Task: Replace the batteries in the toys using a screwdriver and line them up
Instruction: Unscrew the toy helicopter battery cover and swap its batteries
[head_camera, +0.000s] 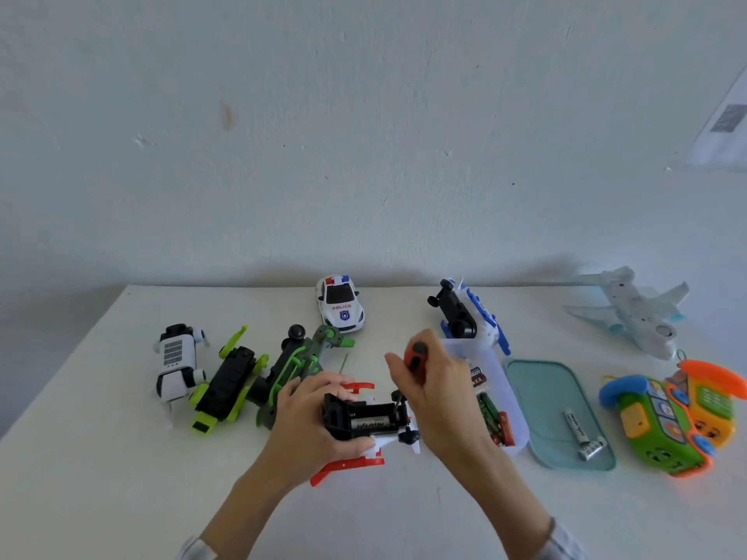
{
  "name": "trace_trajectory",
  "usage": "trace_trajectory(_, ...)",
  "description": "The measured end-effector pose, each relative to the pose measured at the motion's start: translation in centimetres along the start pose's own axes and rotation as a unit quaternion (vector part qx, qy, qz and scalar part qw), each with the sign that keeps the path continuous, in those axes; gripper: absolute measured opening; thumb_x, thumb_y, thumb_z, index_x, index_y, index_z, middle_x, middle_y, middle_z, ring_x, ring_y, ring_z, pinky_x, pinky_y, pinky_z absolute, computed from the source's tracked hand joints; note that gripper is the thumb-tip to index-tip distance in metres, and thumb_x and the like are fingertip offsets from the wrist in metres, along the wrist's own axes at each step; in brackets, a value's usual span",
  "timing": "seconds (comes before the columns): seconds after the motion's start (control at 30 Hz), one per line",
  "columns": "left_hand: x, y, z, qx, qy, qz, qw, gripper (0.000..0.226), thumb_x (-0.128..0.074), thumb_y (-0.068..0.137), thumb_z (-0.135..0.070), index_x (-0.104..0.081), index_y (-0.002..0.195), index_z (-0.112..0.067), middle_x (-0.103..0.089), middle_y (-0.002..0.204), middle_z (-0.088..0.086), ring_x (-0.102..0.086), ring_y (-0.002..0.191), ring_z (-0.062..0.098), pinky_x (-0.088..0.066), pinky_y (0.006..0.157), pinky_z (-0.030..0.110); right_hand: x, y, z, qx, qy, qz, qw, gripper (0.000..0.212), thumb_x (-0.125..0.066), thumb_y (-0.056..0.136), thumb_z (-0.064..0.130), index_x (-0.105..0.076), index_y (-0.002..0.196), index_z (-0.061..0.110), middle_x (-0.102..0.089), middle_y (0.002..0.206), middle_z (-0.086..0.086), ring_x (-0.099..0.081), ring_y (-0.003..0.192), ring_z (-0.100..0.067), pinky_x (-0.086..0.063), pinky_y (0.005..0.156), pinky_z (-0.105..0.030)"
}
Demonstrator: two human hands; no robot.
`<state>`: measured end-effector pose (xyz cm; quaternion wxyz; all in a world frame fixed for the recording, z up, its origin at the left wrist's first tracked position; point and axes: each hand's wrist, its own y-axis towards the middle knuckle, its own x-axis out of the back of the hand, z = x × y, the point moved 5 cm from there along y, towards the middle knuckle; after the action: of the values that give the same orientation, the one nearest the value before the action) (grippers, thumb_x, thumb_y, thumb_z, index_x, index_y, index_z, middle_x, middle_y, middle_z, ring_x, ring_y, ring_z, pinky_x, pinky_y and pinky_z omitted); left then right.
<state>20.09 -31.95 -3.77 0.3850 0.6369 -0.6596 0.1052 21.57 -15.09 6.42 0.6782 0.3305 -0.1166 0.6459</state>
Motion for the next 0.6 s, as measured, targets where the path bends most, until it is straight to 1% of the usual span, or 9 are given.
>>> trace_trajectory(0.07,0.0,-0.1,0.0,-0.002,0.018,0.0,1.0,0.051,-0.069,0.048,-0.069,-0.068,0.084,-0.034,-0.053,0.11,-0.032,-0.04,0.111,-0.018,-0.018,0.112,0.043,-0.5,0.2,-0.2,0.011,-0.021,0.012,1.0,0.02,-0.056,0.094,0.029,-0.042,0.084,0.018,-0.043,0.056,0.012,-0.052,0.058,0.005,-0.039,0.053,-0.012)
trace_trajectory(0.13,0.0,-0.1,-0.1,-0.006,0.022,-0.006,1.0,0.052,-0.068,0.048,-0.071,-0.067,0.085,-0.034,-0.051,0.109,-0.033,-0.039,0.11,-0.02,-0.014,0.111,0.038,-0.8,0.4,-0.1,0.023,-0.031,0.016,0.999,0.019,-0.055,0.095,0.03,-0.042,0.086,0.018,-0.042,0.057,0.012,-0.051,0.058,0.007,-0.039,0.054,-0.012)
trace_trajectory(0.27,0.2,-0.1,-0.3,-0.013,0.029,-0.014,0.999,0.051,-0.067,0.048,-0.071,-0.066,0.085,-0.035,-0.05,0.109,-0.034,-0.041,0.109,-0.018,-0.013,0.11,0.036,-0.9,0.5,0.1,0.033,-0.036,0.012,0.999,0.019,-0.055,0.095,0.029,-0.043,0.086,0.018,-0.041,0.057,0.011,-0.05,0.059,0.006,-0.04,0.054,-0.012)
trace_trajectory(0.37,0.2,0.0,-0.4,-0.024,0.032,-0.019,0.999,0.049,-0.068,0.049,-0.071,-0.063,0.084,-0.037,-0.05,0.107,-0.036,-0.041,0.108,-0.02,-0.015,0.108,0.038,-0.6,0.2,-0.4,0.021,-0.002,-0.038,0.999,0.022,-0.06,0.091,0.027,-0.046,0.078,0.017,-0.044,0.054,0.01,-0.05,0.055,-0.003,-0.04,0.05,-0.016)
trace_trajectory(0.47,0.3,0.0,-0.5,-0.032,0.042,-0.026,0.998,0.049,-0.067,0.05,-0.07,-0.065,0.084,-0.036,-0.049,0.106,-0.036,-0.044,0.105,-0.017,-0.017,0.107,0.039,-0.4,-0.1,-0.9,0.024,0.013,-0.077,0.997,0.024,-0.063,0.089,0.025,-0.047,0.072,0.017,-0.045,0.052,0.007,-0.046,0.051,-0.01,-0.04,0.05,-0.022)
trace_trajectory(0.53,0.4,0.0,-0.6,-0.033,0.048,-0.026,0.998,0.049,-0.067,0.05,-0.07,-0.066,0.084,-0.035,-0.049,0.105,-0.036,-0.044,0.105,-0.016,-0.016,0.108,0.039,-0.3,-0.4,-1.1,0.023,0.027,-0.106,0.994,0.027,-0.065,0.087,0.022,-0.046,0.068,0.02,-0.046,0.05,0.004,-0.044,0.047,-0.015,-0.038,0.048,-0.022)
trace_trajectory(0.6,0.4,0.1,-0.7,-0.034,0.053,-0.026,0.998,0.048,-0.067,0.05,-0.07,-0.067,0.083,-0.035,-0.051,0.105,-0.035,-0.045,0.105,-0.016,-0.014,0.109,0.039,-0.3,-1.0,-1.2,0.015,0.055,-0.145,0.988,0.034,-0.067,0.086,0.018,-0.042,0.065,0.027,-0.048,0.051,0.004,-0.045,0.045,-0.018,-0.039,0.046,-0.022)
